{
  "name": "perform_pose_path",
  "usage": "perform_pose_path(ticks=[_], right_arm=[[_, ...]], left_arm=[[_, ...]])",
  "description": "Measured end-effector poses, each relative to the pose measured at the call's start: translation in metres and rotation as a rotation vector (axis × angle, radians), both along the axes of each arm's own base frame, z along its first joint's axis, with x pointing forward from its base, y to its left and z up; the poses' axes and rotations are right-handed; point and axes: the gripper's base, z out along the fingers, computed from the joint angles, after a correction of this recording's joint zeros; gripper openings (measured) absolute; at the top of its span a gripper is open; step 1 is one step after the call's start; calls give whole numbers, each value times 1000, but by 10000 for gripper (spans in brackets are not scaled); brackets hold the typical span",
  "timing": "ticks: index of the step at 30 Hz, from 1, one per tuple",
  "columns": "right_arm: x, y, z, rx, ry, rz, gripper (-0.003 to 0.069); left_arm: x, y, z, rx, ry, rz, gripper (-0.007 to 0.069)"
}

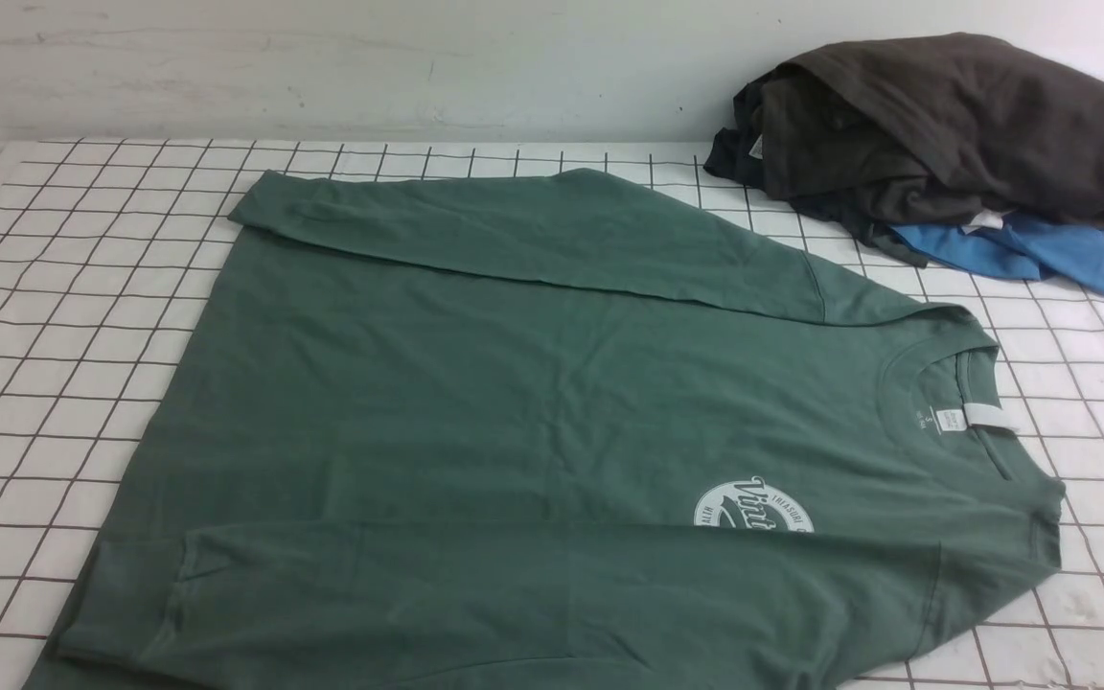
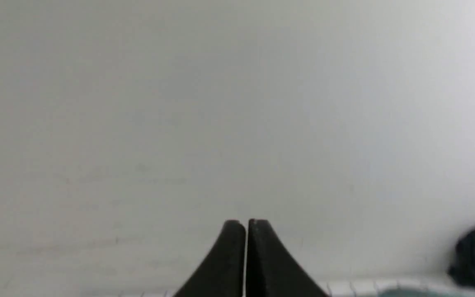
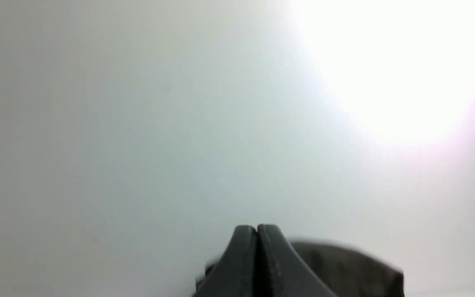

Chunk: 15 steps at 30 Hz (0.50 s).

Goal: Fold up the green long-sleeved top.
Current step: Use the left arm to clamp the cuff closest to it

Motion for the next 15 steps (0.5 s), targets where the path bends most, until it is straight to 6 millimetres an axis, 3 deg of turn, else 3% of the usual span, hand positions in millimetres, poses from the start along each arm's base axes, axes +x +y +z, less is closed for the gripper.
perform_pose_path(ticks=[5, 8, 9, 10, 12, 13, 14, 15], right_arm=[[-9, 1, 16, -9, -169, 9, -14], [-13, 1, 49, -10, -192, 7, -14], [-11, 1, 52, -9, -175, 7, -14], [-9, 1, 81, -15, -144, 2, -14], [5, 0, 107, -27, -21, -9, -14], [10, -1, 108, -28, 23, -12, -14], [26, -2, 119, -30, 146, -22, -14], [27, -3, 123, -30, 155, -24, -14]], left_arm=[[-11, 3, 24, -131, -223, -36, -7], [-16, 3, 66, -131, -242, -49, -7], [-18, 2, 74, -123, -245, -48, -7], [-13, 1, 104, -67, -196, -29, -7], [0, -1, 136, 28, -114, 2, -7], [1, -2, 141, 45, -107, 8, -7], [21, -4, 153, 97, -7, 13, -7], [24, -4, 155, 101, 8, 12, -7]])
